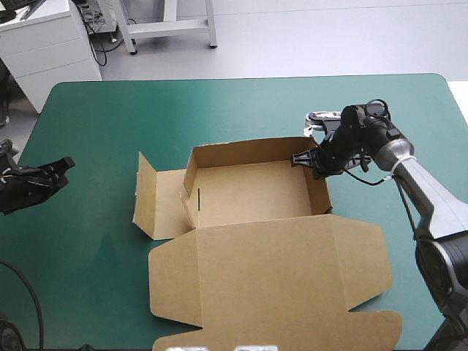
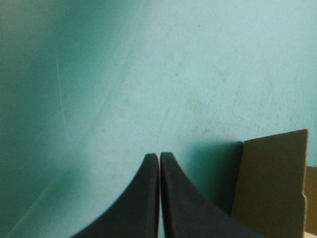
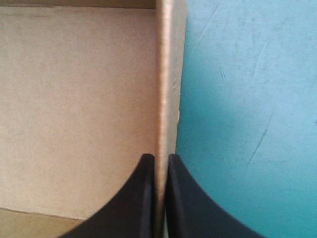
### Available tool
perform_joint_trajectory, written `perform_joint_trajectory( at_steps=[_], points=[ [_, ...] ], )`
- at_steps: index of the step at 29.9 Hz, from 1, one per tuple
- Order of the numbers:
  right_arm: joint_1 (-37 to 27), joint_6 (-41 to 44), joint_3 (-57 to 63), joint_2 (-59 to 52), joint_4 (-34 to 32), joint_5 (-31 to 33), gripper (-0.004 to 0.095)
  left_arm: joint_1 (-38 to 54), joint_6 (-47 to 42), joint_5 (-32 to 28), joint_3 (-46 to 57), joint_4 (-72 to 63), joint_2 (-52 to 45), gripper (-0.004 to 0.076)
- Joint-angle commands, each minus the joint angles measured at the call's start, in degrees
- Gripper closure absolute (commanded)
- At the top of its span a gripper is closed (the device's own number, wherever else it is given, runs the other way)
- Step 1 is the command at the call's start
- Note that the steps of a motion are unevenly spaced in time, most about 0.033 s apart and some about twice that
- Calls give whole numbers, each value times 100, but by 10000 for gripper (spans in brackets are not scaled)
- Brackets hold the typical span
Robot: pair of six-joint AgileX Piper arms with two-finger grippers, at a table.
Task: Fold the box
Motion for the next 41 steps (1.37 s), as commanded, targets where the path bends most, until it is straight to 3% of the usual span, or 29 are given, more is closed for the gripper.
perform_joint_trajectory(
  at_steps=[1, 4, 10, 12, 19, 34, 41],
  points=[
    [-11, -52, -148, -93, 31, 16, 834, 16, -41, -189, -147, -323, -165, 733],
    [-11, -52, -148, -93, 31, 17, 657, 16, -41, -189, -147, -420, -165, 733],
    [-11, -21, -584, -93, -95, 218, 158, 16, 5, -212, -147, -395, -165, 734],
    [-11, -5, -783, -93, -95, 276, 89, 16, 5, -191, -147, -395, -165, 736],
    [-11, -2, -1382, -93, -121, 939, 71, 16, -15, -157, -147, -369, -165, 736],
    [-11, -51, -1327, -1545, -349, 939, 71, 16, -15, -86, -147, -340, -165, 736],
    [-11, 19, -1301, -1630, -373, 939, 71, 16, -15, -86, -147, -333, -165, 736]
  ],
)
